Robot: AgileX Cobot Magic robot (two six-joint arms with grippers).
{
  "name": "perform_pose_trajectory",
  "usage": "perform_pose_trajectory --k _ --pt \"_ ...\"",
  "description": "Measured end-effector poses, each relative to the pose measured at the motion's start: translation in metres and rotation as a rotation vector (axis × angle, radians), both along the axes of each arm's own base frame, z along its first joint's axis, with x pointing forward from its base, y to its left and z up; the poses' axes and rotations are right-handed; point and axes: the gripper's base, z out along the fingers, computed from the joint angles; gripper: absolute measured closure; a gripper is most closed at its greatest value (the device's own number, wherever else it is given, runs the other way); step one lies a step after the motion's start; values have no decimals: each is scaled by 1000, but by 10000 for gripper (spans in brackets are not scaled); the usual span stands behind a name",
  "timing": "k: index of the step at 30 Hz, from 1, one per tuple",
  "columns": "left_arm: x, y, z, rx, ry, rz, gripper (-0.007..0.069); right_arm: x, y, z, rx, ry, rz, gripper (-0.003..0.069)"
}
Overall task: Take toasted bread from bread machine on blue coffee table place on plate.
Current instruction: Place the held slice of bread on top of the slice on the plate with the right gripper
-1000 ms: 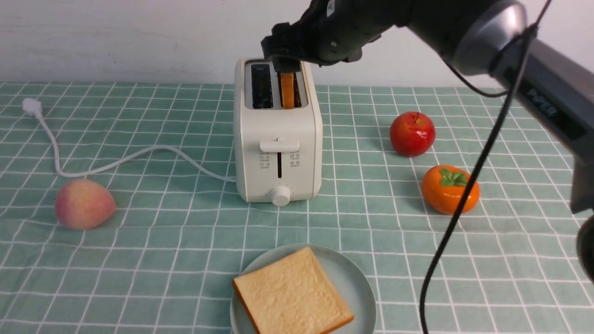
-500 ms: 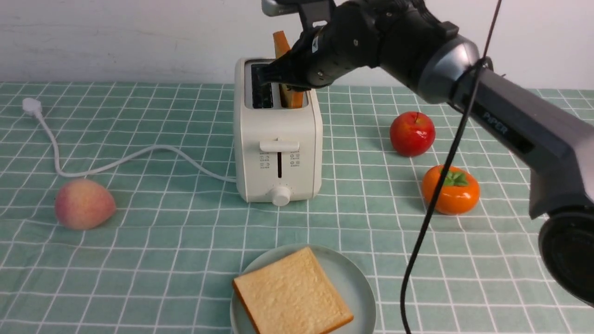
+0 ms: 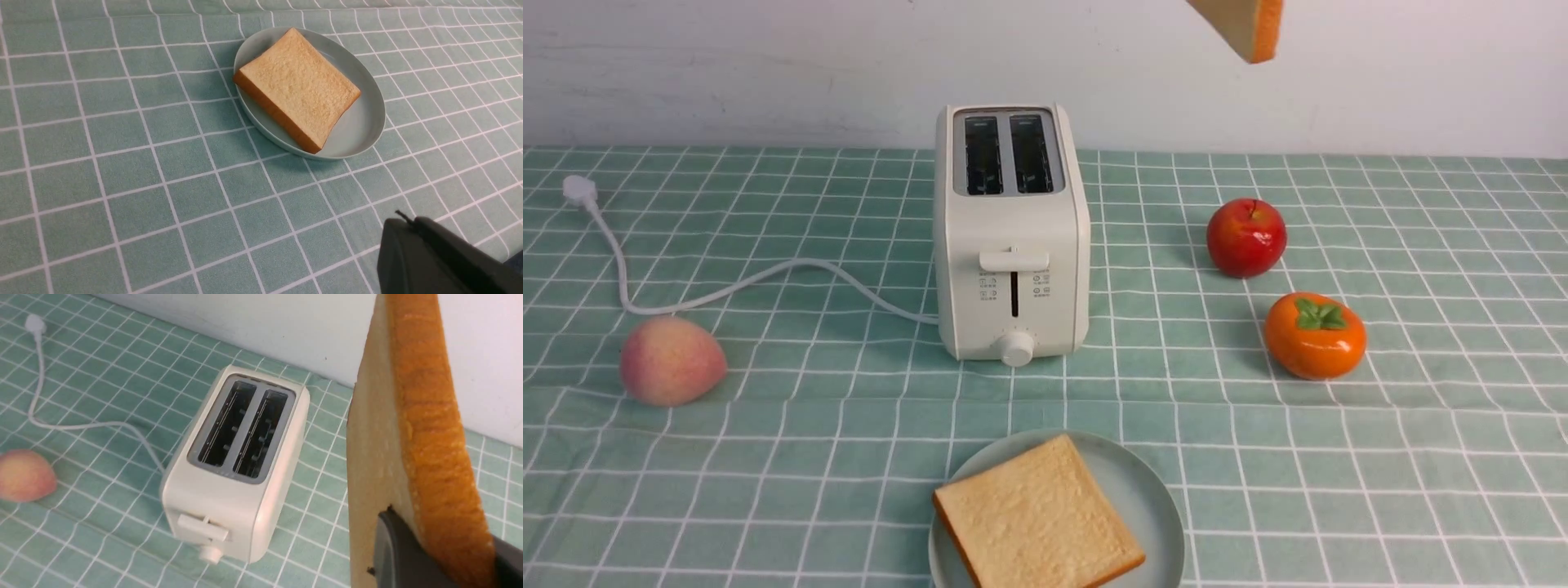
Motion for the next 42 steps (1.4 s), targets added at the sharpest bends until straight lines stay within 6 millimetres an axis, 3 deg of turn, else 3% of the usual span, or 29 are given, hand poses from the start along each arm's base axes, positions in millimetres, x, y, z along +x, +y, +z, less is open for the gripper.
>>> perform_pose_trajectory --k 4,10,12,13,16,26,32,37,42 --pt "0 0 0 0 0 0 638 -10 5 -19 22 119 74 566" --pt "0 0 0 0 0 0 638 -14 40 -128 33 574 332 566" --pt "0 0 0 0 0 0 638 -15 46 -145 52 643 373 566" --pt "0 0 0 0 0 0 638 -16 53 -172 70 737 431 566" --pt "0 0 0 0 1 0 638 -15 60 -202 108 827 491 566" --pt "-2 0 -2 7 25 -13 638 5 71 -254 124 941 494 566" --pt "-2 0 -2 8 28 -14 638 12 73 -268 111 945 472 562" --pt "-3 -1 -3 13 38 -19 638 17 71 -272 69 905 450 466" --pt "-3 -1 -3 14 41 -20 638 20 64 -272 -35 873 448 254"
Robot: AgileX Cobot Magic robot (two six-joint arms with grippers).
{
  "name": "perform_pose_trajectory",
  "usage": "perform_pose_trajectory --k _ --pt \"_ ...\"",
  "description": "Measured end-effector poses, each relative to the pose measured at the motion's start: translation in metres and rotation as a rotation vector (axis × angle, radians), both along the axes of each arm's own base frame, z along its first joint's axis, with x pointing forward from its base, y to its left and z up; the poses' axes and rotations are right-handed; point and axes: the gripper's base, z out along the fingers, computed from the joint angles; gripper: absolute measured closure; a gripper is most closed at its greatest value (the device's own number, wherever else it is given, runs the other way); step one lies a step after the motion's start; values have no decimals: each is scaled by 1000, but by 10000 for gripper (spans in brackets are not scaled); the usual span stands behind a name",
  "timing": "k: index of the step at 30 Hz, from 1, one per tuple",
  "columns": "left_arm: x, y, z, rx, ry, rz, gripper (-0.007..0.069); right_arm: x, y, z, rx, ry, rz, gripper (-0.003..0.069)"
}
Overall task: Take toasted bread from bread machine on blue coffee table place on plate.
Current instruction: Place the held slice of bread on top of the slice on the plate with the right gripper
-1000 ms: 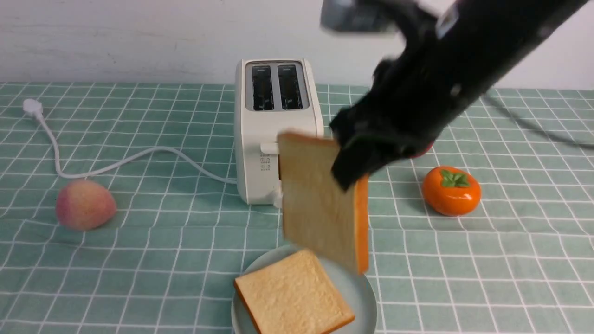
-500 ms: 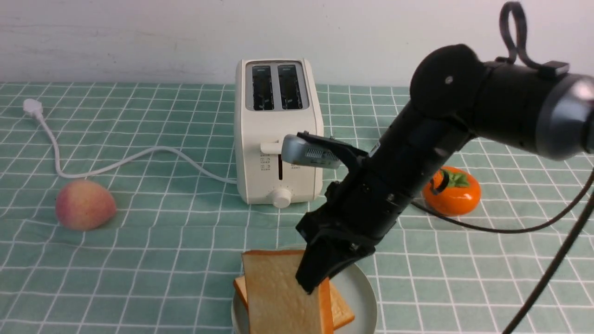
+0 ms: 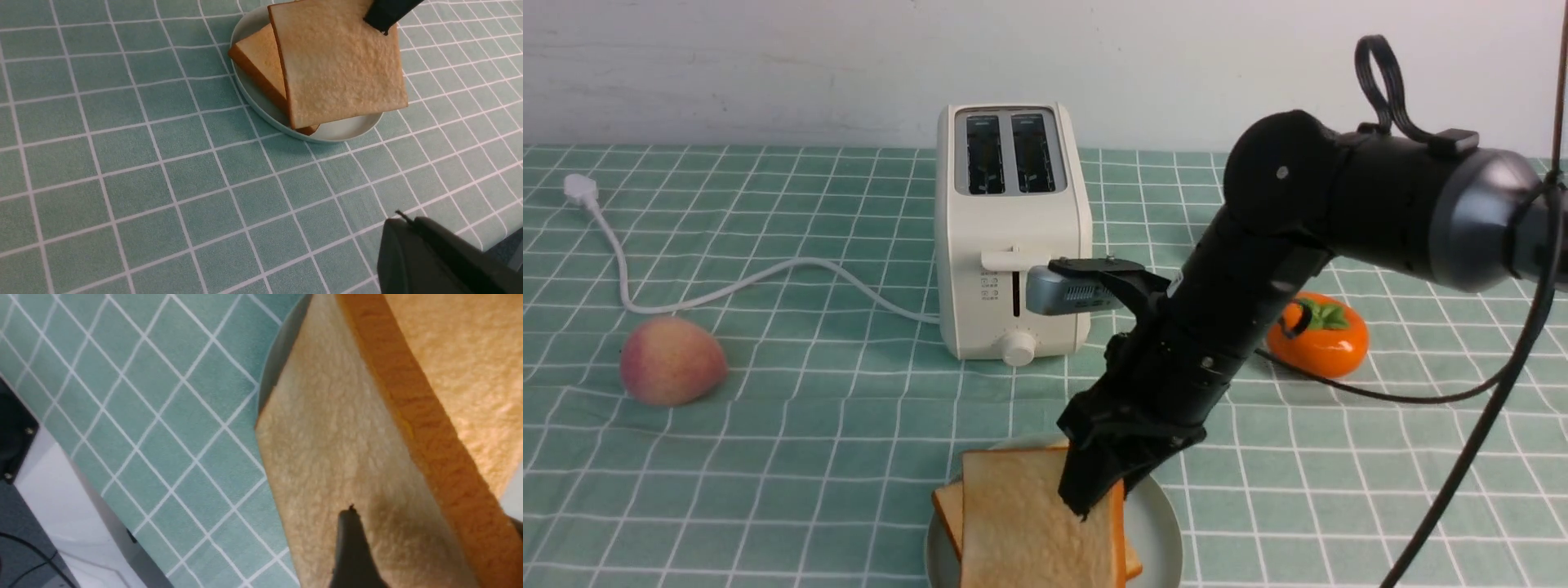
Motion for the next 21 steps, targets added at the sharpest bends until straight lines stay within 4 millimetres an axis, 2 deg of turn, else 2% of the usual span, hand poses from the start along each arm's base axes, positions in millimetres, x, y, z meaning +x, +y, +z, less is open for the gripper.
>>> perform_pose_trajectory --k 2,5,9,10,11,14,15,16,17,18,20,21 --pt "0 0 0 0 1 0 638 3 -4 9 -50 -54 30 212" --pt "0 0 0 1 0 0 638 6 -10 22 -104 -116 23 209" --pt "0 1 -1 15 -3 6 638 2 -29 84 -154 -305 -100 336" --pt "0 1 -1 17 -3 7 638 1 -30 87 -148 -311 -107 345" --pt "1 2 -1 27 -6 11 638 -12 -42 118 -136 -387 -170 440" --pt "2 3 -1 45 -13 21 638 -44 -65 167 -74 -490 -258 595" --pt "2 4 -1 46 -13 21 638 -47 -66 171 -68 -498 -263 605" --pt "3 4 -1 48 -26 28 638 -71 -82 196 -24 -560 -297 663" --pt "3 4 -1 47 -26 28 638 -78 -86 202 -8 -578 -303 666" --pt "4 5 0 47 -42 37 638 -100 -100 219 37 -643 -327 676" --pt "6 5 4 34 -83 55 638 -135 -122 237 124 -753 -362 676" --pt "7 5 4 33 -87 57 638 -139 -124 238 133 -763 -366 676"
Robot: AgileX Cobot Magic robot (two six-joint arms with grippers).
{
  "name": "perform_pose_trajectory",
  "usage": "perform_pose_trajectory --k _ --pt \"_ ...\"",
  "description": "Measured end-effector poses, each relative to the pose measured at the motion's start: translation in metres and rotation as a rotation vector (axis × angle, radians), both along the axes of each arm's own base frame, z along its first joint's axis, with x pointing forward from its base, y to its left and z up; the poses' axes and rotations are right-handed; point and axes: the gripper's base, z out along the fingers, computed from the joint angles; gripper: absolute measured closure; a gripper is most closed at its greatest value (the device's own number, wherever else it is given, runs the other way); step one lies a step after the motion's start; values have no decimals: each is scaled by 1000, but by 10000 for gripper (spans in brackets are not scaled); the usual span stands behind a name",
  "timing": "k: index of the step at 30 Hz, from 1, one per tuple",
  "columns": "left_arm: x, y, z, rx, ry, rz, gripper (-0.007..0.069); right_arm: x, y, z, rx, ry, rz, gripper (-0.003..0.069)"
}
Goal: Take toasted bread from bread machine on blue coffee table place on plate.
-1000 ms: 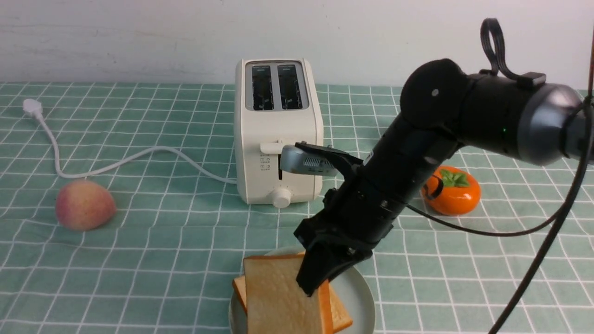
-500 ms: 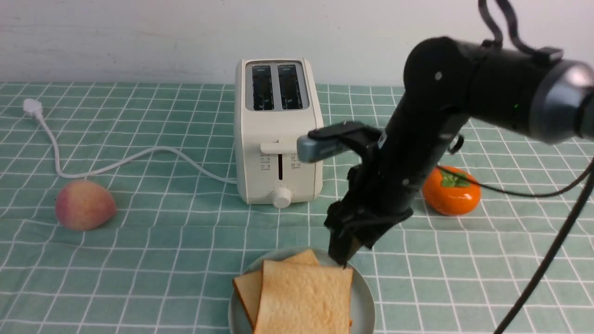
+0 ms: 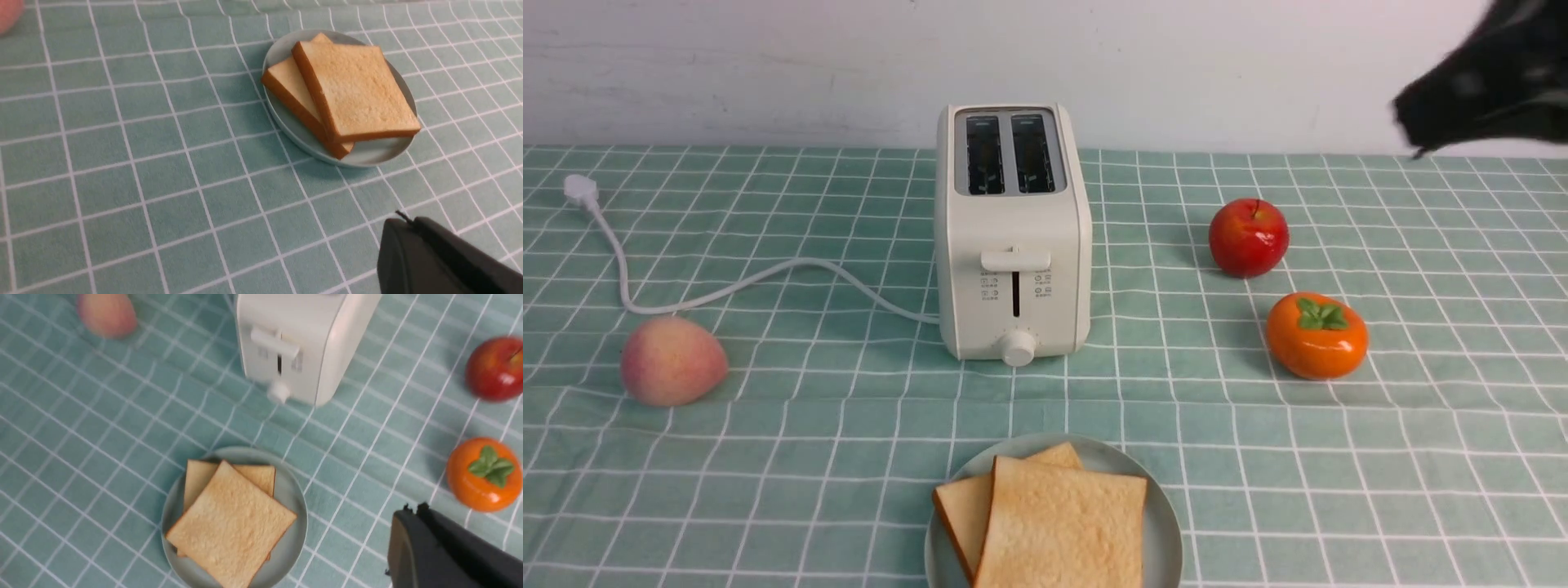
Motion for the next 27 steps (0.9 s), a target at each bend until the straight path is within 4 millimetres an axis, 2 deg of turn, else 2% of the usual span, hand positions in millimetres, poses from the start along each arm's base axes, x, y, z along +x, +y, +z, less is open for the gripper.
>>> perform_pose_trajectory --k 3,7,10,13,16,21,27 --pt "4 1 6 -27 -73 28 638 -50 -31 0 111 -181 -16 673" --pt "8 2 12 -54 -142 54 638 -92 -58 -34 205 -352 -41 669" --pt "9 2 16 -69 -179 68 638 -115 -74 -82 260 -470 -63 667" --pt "11 3 19 -81 -209 79 638 -126 -83 -132 319 -544 -86 665" --pt "12 4 21 -93 -240 91 638 -138 -91 -166 405 -652 -96 664" --pt "13 4 24 -103 -266 101 638 -146 -95 -180 468 -712 -99 659" --pt "13 4 25 -106 -274 104 638 -151 -99 -178 493 -751 -98 654"
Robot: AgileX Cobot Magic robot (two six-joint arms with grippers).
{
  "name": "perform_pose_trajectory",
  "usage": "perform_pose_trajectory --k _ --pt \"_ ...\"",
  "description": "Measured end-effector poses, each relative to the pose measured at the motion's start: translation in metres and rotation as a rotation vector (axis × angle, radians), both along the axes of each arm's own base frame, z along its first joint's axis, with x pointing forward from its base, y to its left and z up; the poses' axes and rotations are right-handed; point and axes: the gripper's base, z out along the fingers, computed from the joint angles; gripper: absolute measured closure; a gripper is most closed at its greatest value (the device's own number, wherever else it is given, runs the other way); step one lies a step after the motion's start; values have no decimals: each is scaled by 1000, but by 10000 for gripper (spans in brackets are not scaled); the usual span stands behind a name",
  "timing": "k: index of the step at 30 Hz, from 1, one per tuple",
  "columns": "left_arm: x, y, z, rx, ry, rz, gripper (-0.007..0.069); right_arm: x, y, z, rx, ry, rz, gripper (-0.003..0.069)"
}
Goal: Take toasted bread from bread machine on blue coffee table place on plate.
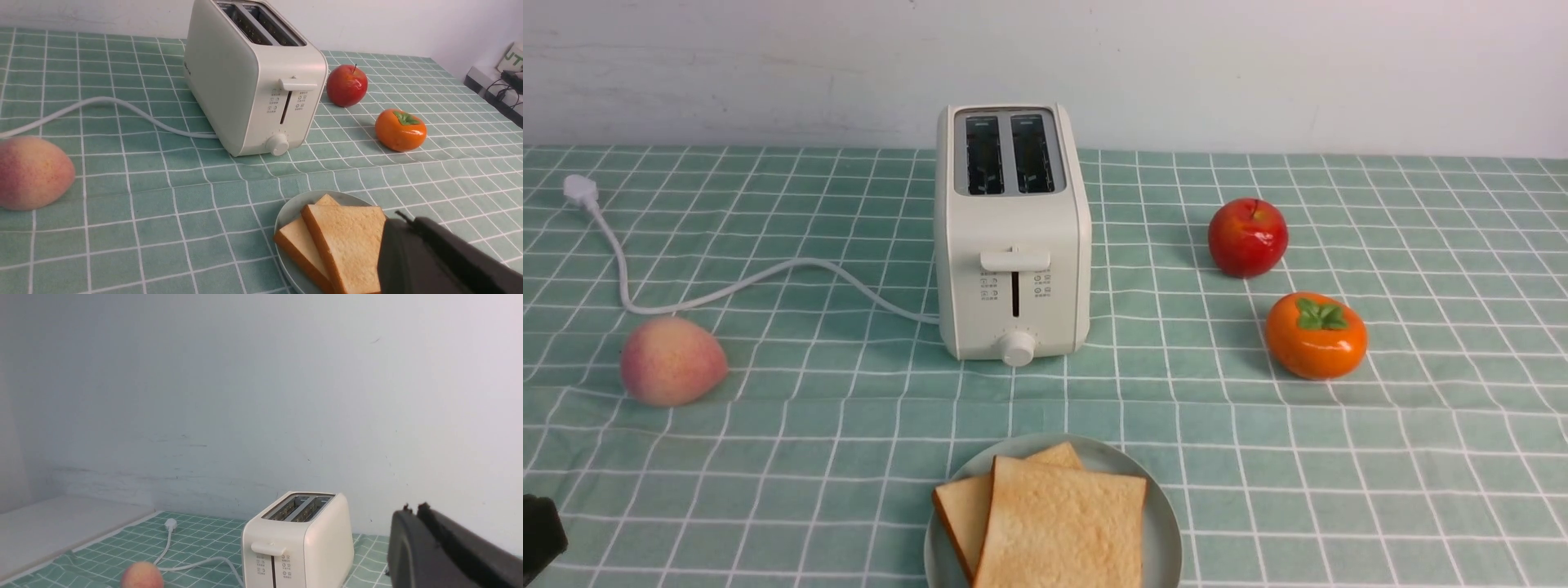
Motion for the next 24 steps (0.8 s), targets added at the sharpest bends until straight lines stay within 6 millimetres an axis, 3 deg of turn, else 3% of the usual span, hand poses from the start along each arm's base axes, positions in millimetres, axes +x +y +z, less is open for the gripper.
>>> perform_pose_trajectory --k 20,24 --pt "0 0 -1 5 -1 3 636 0 0 0 -1 0 -1 632" --pt "6 5 -12 36 6 81 632 0 0 0 -1 0 -1 626"
